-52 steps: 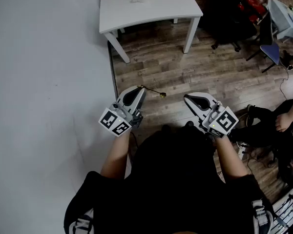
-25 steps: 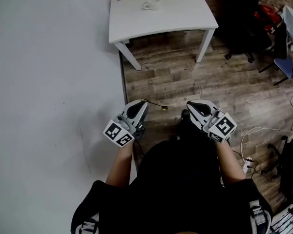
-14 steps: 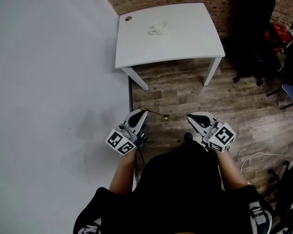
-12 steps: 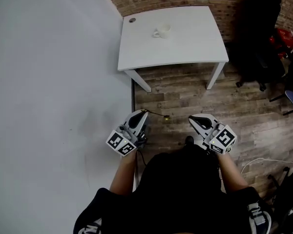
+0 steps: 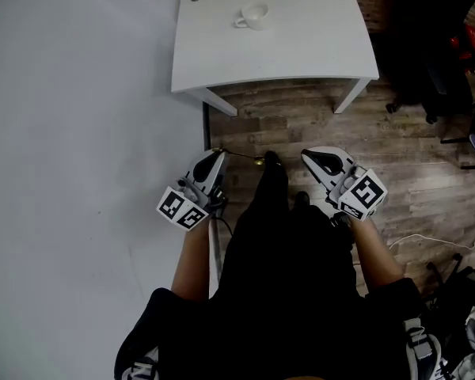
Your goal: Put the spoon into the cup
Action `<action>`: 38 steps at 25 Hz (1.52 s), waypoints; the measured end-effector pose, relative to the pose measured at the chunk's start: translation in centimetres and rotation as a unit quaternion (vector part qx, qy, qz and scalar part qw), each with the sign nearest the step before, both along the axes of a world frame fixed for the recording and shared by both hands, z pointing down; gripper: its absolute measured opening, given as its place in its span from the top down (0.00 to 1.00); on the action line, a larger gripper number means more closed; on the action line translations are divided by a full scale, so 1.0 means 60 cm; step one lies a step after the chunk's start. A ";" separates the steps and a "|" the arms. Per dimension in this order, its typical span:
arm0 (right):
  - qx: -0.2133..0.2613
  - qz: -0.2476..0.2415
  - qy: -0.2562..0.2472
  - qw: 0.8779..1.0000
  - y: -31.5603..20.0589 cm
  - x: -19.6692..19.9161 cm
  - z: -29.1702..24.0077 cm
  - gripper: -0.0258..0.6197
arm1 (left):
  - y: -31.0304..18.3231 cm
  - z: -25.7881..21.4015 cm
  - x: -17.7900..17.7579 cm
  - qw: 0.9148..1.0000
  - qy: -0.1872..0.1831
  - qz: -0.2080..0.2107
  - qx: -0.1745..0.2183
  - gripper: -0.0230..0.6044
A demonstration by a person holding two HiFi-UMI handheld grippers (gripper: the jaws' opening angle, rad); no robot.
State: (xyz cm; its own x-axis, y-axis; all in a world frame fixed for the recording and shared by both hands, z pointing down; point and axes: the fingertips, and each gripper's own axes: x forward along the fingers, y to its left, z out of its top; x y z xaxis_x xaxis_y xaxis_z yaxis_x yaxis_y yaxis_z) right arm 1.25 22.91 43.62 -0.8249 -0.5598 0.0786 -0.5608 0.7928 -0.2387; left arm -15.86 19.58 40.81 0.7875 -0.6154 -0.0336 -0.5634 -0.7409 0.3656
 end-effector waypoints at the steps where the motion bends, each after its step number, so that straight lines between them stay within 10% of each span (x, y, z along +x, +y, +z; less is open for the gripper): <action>1: -0.001 0.005 0.001 1.000 -0.020 0.003 0.002 0.95 | -0.022 0.005 -0.003 1.000 0.000 0.001 -0.003 0.93; 18: -0.012 0.072 0.071 0.995 -0.362 0.002 -0.044 0.95 | -0.402 0.016 -0.012 0.996 0.066 0.060 -0.016 0.93; 38: 0.072 0.002 0.037 0.997 -0.688 0.088 -0.080 0.95 | -0.653 -0.089 0.028 0.998 0.017 -0.028 0.049 0.93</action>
